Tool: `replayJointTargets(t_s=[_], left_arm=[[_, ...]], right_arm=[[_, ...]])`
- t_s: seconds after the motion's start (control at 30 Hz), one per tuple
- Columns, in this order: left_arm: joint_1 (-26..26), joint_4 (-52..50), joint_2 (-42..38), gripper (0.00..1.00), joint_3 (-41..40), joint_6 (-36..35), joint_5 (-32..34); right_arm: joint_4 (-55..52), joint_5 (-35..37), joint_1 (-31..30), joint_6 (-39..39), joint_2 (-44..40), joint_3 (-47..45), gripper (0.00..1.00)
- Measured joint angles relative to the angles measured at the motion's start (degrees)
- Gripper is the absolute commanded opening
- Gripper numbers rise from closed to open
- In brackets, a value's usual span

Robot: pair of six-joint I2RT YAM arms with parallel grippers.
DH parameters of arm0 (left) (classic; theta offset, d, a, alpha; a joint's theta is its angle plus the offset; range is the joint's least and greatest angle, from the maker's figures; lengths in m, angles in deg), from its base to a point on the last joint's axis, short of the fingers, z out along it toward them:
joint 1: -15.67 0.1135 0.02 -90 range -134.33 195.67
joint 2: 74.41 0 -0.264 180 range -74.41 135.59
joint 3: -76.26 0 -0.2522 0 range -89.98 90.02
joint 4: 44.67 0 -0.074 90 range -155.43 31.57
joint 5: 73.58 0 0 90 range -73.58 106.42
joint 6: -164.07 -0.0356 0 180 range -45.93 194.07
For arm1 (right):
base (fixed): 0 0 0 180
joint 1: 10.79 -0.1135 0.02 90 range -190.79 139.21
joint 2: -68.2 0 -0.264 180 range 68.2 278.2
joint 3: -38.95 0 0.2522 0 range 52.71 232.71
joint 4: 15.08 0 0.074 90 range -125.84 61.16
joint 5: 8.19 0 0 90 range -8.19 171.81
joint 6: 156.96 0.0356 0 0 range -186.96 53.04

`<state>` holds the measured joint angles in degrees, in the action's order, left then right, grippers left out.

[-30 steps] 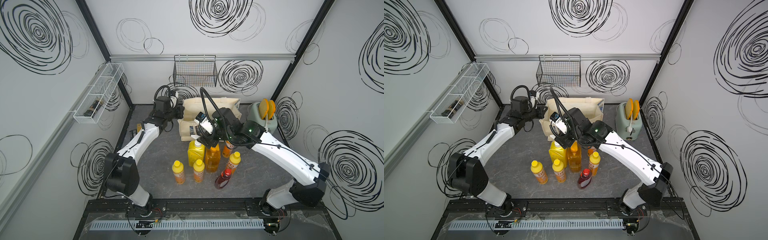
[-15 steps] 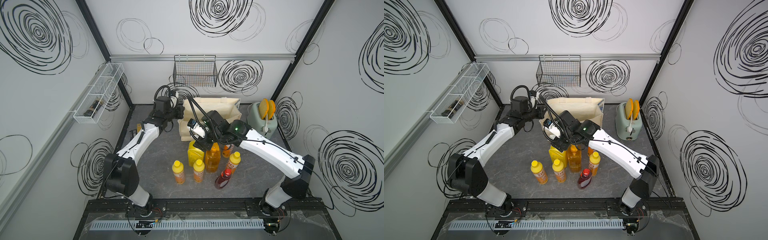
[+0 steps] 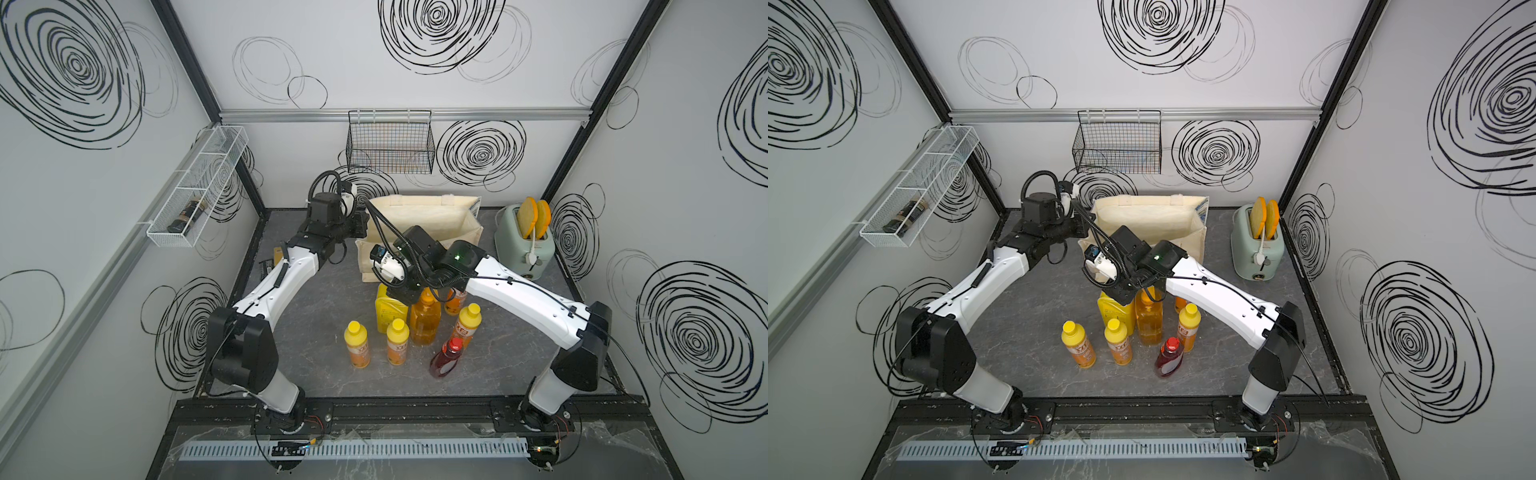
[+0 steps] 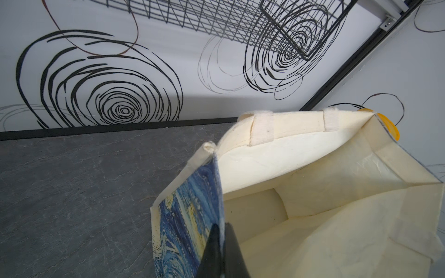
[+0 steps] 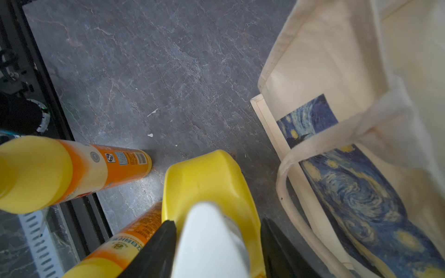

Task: Pack dish soap into the shopping bag
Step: Pick up the bottle of dish soap at the center of the board.

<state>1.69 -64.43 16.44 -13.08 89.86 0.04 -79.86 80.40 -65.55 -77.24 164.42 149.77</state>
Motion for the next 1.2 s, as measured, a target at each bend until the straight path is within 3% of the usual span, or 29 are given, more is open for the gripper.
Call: replayJointTargets(t_s=[0.2,0.6,1.2], left_arm=[[0.0,0.0,0.0,0.05,0.0,-0.2,0.0],[0.0,0.0,0.0,0.05,0.0,-0.2,0.2],[-0.1,0.1,-0.2,0.05,-0.3,-1.5,0.4]], right_arm=[[-0.2,-0.6,-0.4,0.6,0.0,0.5,0.32],[-2.1,0.7,-1.0,1.2,1.9,3.8,0.03],[-6.1,3.3,-0.9,4.2,-0.7,17.8,0.00]])
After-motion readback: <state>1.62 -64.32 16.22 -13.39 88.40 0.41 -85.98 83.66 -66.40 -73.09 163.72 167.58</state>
